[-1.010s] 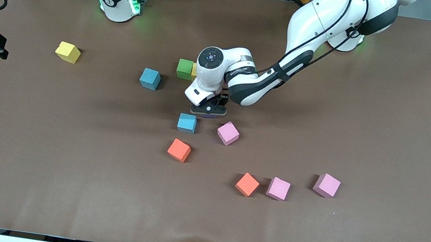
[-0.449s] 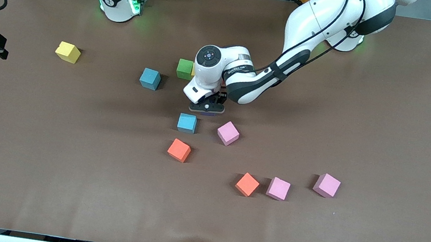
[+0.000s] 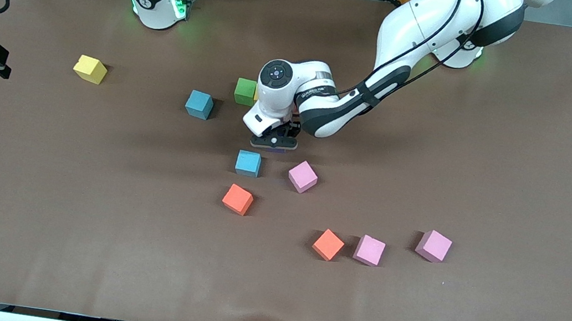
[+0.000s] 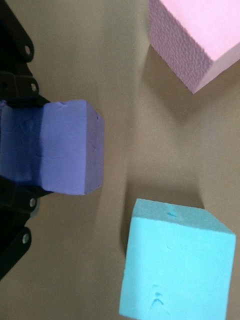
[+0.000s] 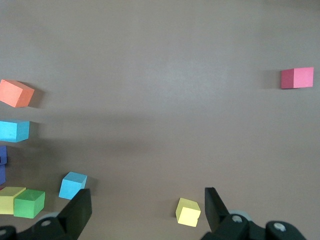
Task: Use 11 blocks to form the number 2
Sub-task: 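Lower the purple cube below the first purple cube with the left gripper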
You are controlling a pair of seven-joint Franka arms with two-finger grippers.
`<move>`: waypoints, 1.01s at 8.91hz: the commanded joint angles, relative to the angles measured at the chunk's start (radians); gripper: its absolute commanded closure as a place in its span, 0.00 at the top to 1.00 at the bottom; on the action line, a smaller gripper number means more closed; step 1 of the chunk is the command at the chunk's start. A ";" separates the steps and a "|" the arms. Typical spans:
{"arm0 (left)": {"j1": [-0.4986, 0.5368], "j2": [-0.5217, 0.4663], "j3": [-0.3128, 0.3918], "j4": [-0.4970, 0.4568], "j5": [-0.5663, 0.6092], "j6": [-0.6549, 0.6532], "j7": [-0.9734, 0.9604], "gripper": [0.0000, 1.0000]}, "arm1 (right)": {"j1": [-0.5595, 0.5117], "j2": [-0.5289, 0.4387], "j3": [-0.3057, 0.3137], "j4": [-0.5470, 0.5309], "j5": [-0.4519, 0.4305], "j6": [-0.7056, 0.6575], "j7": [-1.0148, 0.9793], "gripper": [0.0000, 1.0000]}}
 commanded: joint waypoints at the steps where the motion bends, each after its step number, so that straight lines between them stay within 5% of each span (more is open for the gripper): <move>1: -0.009 -0.001 0.010 0.000 -0.004 -0.009 0.009 0.00 | -0.017 0.003 0.011 0.013 0.018 -0.010 0.011 1.00; 8: -0.003 -0.007 0.009 -0.013 -0.007 -0.017 0.008 0.00 | -0.017 0.003 0.011 0.014 0.018 -0.010 0.011 1.00; 9: -0.003 -0.009 0.009 -0.013 -0.011 -0.017 0.005 0.31 | -0.017 0.003 0.011 0.014 0.018 -0.010 0.011 1.00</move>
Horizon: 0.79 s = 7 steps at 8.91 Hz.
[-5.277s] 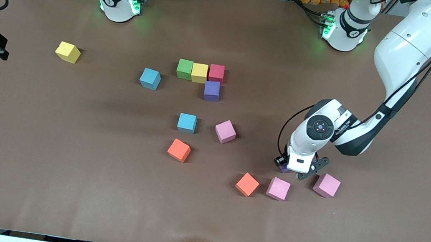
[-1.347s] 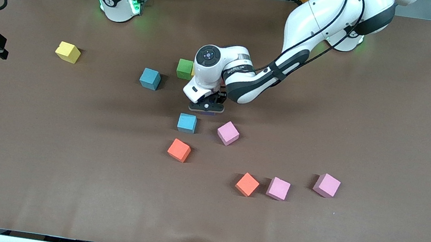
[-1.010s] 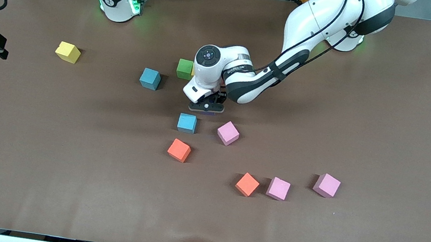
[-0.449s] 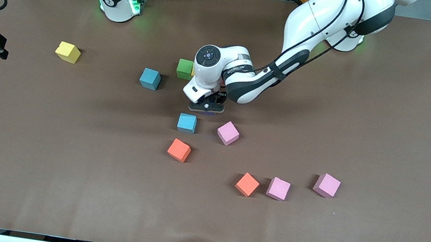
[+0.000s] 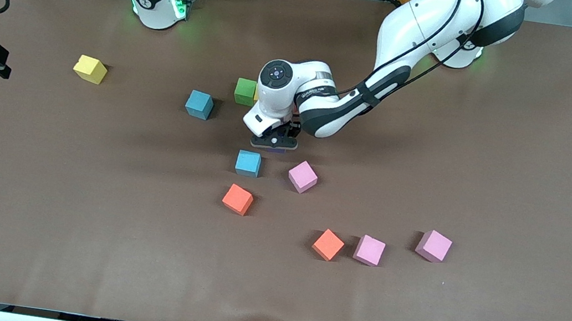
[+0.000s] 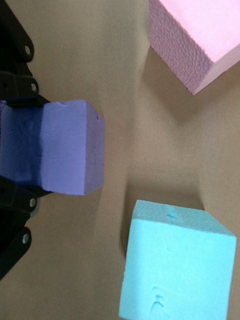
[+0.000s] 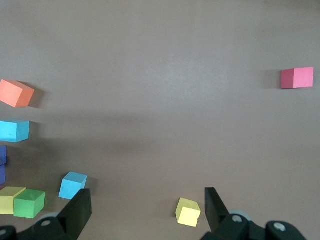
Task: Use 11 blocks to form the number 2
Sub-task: 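Lower the purple cube below the first purple cube with the left gripper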
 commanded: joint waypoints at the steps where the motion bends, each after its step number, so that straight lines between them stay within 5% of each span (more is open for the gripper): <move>1: -0.008 -0.009 0.008 -0.012 -0.010 -0.015 -0.035 0.99 | -0.017 0.003 0.011 0.014 0.017 -0.010 0.011 1.00; 7: -0.018 -0.055 0.007 -0.001 0.001 -0.018 -0.096 1.00 | -0.017 0.003 0.011 0.014 0.018 -0.009 0.011 1.00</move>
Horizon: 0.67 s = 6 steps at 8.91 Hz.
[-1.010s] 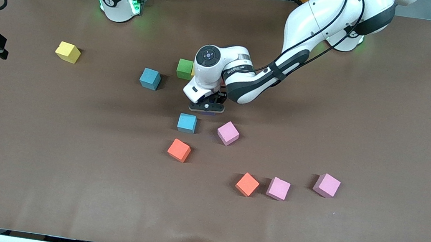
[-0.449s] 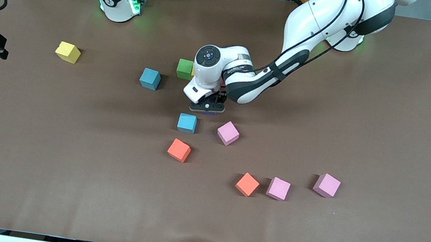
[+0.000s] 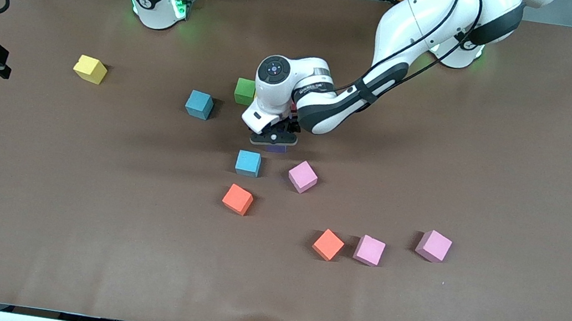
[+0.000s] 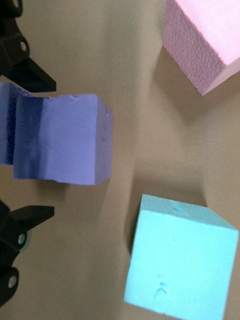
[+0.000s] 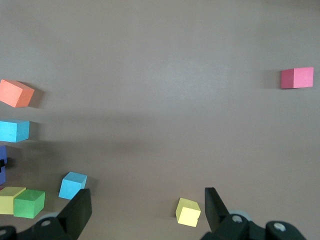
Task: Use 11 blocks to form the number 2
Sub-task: 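Lower the purple cube below the first purple cube with the left gripper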
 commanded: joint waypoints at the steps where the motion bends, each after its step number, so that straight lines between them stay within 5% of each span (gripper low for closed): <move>1: 0.004 -0.063 0.008 -0.004 -0.010 -0.041 -0.030 1.00 | -0.017 0.003 0.011 0.014 0.018 -0.010 0.011 1.00; 6: 0.217 -0.115 0.007 -0.009 -0.011 -0.193 -0.140 1.00 | -0.031 0.003 0.009 0.016 0.018 -0.020 0.008 1.00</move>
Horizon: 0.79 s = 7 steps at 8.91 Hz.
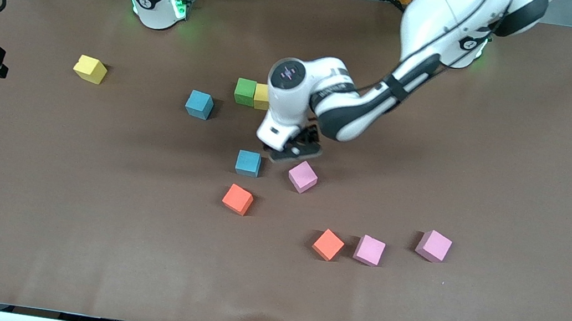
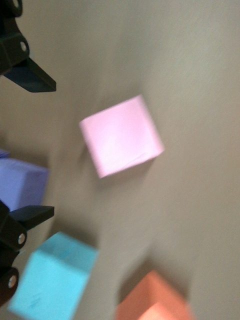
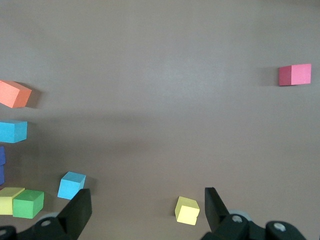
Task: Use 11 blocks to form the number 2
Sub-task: 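Release the purple cube and move the left gripper to the pink cube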
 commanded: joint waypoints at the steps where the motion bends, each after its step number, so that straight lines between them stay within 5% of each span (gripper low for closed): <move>1: 0.165 -0.021 -0.008 -0.024 -0.013 -0.049 -0.030 1.00 | -0.018 0.003 0.010 0.016 0.018 -0.015 0.008 1.00; 3: 0.275 -0.030 -0.011 -0.024 -0.011 -0.065 -0.062 1.00 | -0.016 0.003 0.012 0.016 0.020 -0.015 0.008 1.00; 7: 0.188 0.000 -0.019 -0.019 -0.022 -0.037 -0.202 1.00 | -0.016 0.003 0.012 0.016 0.020 -0.017 0.008 1.00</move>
